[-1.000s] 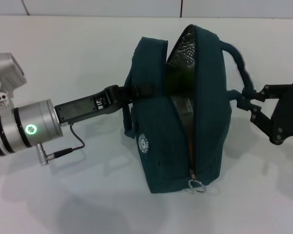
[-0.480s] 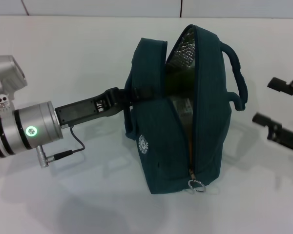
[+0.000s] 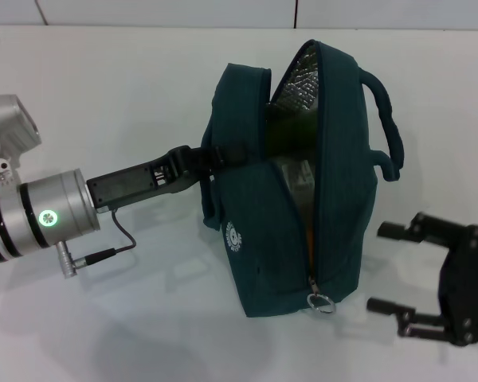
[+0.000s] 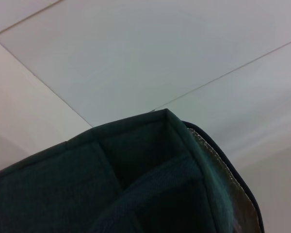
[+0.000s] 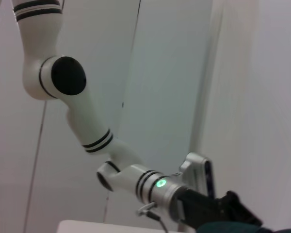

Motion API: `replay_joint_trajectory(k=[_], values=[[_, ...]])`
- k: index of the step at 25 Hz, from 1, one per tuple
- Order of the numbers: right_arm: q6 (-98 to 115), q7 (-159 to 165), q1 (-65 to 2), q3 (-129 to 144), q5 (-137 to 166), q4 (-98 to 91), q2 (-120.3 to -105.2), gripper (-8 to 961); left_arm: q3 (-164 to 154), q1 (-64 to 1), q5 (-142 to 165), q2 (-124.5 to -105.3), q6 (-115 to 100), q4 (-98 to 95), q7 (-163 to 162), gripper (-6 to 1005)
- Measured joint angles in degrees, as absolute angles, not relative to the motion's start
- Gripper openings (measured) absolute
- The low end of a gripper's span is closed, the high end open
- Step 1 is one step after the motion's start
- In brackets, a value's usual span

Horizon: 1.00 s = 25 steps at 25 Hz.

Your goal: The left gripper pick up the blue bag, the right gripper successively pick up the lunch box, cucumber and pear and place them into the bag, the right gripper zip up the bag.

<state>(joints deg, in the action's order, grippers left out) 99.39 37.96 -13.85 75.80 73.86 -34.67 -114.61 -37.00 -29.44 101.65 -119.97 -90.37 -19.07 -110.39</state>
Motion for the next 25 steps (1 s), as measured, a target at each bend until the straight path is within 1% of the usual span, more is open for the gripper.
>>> replay_joint_trajectory(k=[9,25], values=[[95.6,40.5,-18.0,82.9,74.2,-28.9,-115.17,721,-37.0,-29.4,101.9,-119.97,-90.5,-18.9,-110.2,67],[91.4,41.7,-19.3,88.5,73.6,-28.4,-115.55,716,-37.0,-29.4,102.0,-119.97,-90.5,-18.9,-110.1,67]])
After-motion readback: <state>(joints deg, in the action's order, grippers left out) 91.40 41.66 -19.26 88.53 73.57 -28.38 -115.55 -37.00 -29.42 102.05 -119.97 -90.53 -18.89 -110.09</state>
